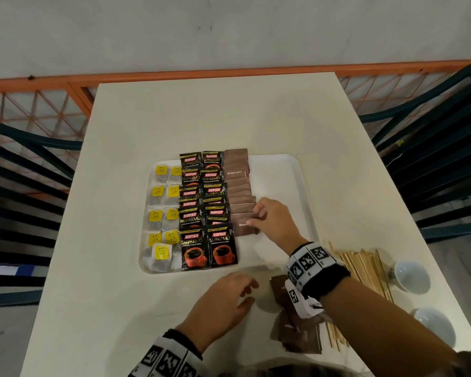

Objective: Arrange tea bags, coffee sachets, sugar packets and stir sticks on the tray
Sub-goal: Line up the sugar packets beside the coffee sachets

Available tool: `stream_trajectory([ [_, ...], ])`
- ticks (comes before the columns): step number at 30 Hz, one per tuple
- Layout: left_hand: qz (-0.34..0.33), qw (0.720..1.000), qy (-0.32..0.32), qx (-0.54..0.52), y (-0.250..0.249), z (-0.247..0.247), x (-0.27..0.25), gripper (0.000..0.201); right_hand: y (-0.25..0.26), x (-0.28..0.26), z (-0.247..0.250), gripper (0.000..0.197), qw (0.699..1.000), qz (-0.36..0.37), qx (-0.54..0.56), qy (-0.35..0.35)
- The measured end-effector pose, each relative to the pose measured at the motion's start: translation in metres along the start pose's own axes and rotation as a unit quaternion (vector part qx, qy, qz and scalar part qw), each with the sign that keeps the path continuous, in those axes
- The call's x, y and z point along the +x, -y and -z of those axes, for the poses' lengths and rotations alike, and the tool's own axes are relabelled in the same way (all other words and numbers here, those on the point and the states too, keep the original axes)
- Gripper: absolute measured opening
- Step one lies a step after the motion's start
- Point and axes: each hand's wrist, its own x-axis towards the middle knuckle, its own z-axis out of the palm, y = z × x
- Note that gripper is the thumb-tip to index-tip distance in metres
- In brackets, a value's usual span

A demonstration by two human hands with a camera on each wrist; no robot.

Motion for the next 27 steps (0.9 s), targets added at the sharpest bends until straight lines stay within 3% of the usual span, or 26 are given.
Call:
stream_trajectory([
  [3, -0.015, 0.999, 0.040, 0.030, -0.009, -0.009, 0.003, 0.030, 0.001, -0.008, 0.007, 0.033, 0.999, 0.023, -0.015, -0.033],
  [7, -0.012, 0.997, 0.072, 0.023, -0.016, -0.019, 0.012, 0.036, -0.004, -0.034, 0.038, 0.016, 0.997, 0.009, -0.037, -0.064],
  [12, 0.009, 1.000, 0.023, 0.006, -0.027, -0.028, 0.028, 0.040, -0.029, -0.093, 0.072, 0.012, 0.988, 0.003, -0.145, 0.054],
  [17, 0.042, 0.997, 0.026, 0.051, -0.041, -0.044, 0.044, 0.057, -0.060, -0.129, 0.067, 0.048, 0.953, -0.021, -0.270, 0.135],
  [20, 0.040, 0.995, 0.017, 0.094, -0.045, -0.050, 0.047, 0.058, -0.066, -0.134, 0.060, 0.072, 0.953, -0.034, -0.267, 0.137],
  [23, 0.061, 0.994, 0.010, 0.088, -0.045, -0.052, 0.049, 0.059, -0.067, -0.133, 0.058, 0.073, 0.956, -0.035, -0.259, 0.130],
  [27, 0.111, 0.993, 0.042, -0.004, -0.038, -0.048, 0.049, 0.060, -0.068, -0.132, 0.057, 0.056, 0.956, -0.012, -0.268, 0.116],
])
